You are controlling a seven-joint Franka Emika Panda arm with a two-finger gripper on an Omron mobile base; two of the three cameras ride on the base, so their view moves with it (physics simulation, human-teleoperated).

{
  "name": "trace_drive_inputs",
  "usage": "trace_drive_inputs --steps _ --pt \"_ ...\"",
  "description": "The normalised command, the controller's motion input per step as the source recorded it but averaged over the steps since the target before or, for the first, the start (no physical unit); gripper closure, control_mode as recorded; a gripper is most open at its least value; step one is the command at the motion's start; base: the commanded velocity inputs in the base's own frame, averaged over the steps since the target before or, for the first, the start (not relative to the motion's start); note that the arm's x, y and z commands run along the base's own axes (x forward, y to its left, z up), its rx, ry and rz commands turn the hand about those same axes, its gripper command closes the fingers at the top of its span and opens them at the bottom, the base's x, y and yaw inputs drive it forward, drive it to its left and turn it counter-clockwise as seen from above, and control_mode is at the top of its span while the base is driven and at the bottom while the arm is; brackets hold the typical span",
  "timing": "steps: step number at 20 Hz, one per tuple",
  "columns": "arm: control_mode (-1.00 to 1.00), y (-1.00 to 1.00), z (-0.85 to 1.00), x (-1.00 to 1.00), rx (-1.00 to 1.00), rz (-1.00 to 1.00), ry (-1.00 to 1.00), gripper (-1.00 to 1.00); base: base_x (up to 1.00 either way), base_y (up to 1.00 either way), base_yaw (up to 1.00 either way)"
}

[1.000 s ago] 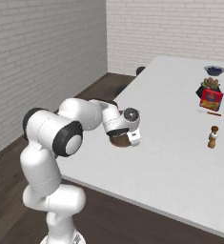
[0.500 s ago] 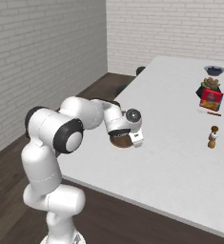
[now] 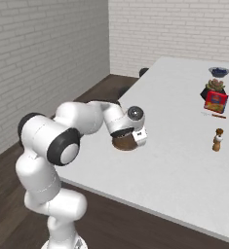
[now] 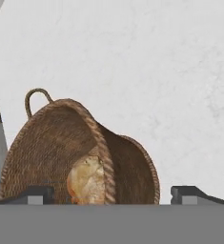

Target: Open the cabinet, pick up the bread from the cabinet and place it in the basket. Then move the basket to the dining counter.

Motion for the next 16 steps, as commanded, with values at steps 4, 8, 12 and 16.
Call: trace_drive_inputs --steps 4,8,12,16 --pt "-1.0 0.0 0.74 -0.46 -0.04 0.0 0.0 -1.0 0.0 0.0 0.0" --pt "-1.0 0.0 0.49 -0.86 -0.08 0.0 0.0 -1.0 0.0 0.0 0.0" --pt "-1.0 0.12 0.48 -1.0 -0.21 0.09 0.0 -1.0 0.0 0.0 0.0" --pt "-1.0 0.34 0.52 -1.0 -0.31 0.19 0.0 -1.0 0.0 0.0 0.0"
